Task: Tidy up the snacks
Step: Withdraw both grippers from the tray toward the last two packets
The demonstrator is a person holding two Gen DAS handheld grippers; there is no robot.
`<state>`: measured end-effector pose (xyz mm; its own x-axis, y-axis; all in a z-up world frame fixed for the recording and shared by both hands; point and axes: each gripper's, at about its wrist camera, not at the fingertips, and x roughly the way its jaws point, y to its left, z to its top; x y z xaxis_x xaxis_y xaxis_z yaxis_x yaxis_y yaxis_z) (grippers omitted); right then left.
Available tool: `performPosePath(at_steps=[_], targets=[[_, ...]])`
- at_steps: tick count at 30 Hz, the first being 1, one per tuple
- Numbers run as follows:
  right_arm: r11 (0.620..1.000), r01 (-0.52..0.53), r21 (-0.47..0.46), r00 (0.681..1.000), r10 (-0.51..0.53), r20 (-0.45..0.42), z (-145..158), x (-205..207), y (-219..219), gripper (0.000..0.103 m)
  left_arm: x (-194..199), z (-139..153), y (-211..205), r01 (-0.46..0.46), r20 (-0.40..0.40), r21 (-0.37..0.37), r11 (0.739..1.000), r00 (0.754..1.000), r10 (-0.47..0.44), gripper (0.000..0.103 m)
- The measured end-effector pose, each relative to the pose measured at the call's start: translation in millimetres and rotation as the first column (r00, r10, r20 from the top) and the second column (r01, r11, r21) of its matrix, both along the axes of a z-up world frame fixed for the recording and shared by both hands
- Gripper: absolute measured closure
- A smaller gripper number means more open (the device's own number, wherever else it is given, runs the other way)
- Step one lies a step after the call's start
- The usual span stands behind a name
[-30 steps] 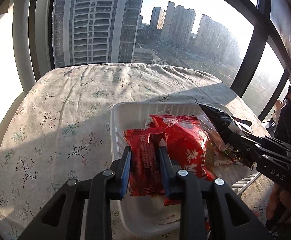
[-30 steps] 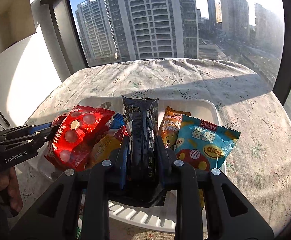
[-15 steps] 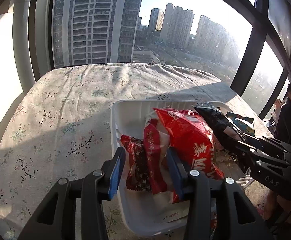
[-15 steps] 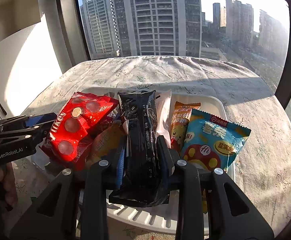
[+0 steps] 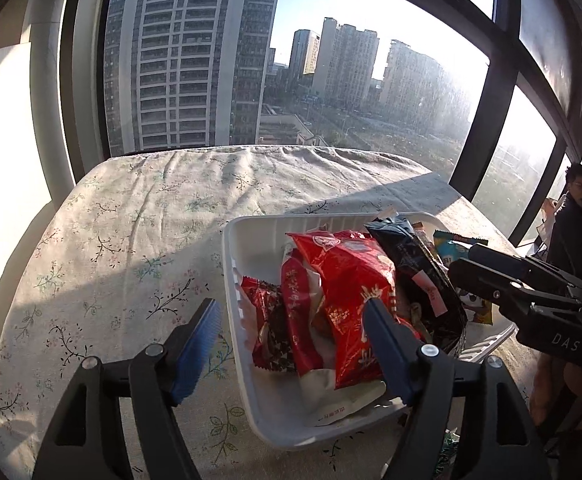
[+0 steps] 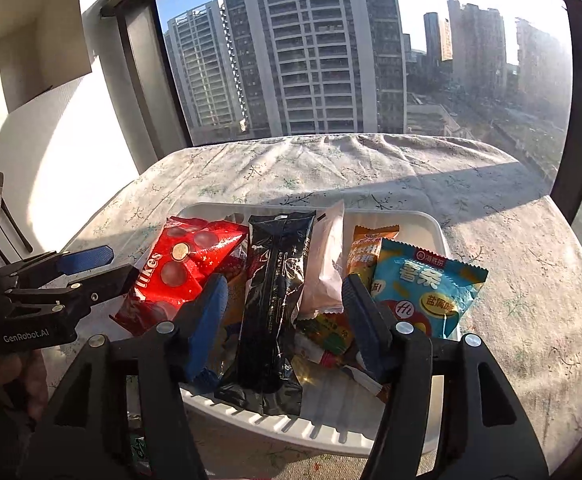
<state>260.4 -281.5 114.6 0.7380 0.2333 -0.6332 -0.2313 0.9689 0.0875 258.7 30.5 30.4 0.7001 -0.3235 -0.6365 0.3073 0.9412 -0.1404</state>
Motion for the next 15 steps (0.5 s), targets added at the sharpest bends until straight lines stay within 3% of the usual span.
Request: performPosePath(at_steps=[3, 7, 12, 15], targets=[[0.998, -0.036, 0.042, 0.999, 0.035, 0.031, 14.9, -9.5, -0.8, 0.029, -12.5, 7.1, -9.6, 0.064, 0.010, 0.031, 0.997, 0.998, -0.064, 0.013], [0.996, -0.048, 0.071, 0.999, 0.047, 0.022, 38.7, -28.3, -0.6, 0.021, -41.1, 8.6, -31.1, 0.171, 0.017, 0.140, 0.975, 0.984, -0.175, 0.005], [0.997, -0.048, 0.053, 0.999, 0.048, -0.002, 53.5, -74.9, -7.2, 0.021, -82.4, -5.0, -64.1, 0.322, -0.020, 0.338, 0.884, 0.942, -0.335, 0.005], [0.994, -0.042, 0.102, 0.999, 0.043, -0.008, 49.7, -117.4, -25.1, 0.021, -97.4, -14.1, -75.1, 0.379, -0.059, 0.407, 0.831, 0.919, -0.390, 0.005]])
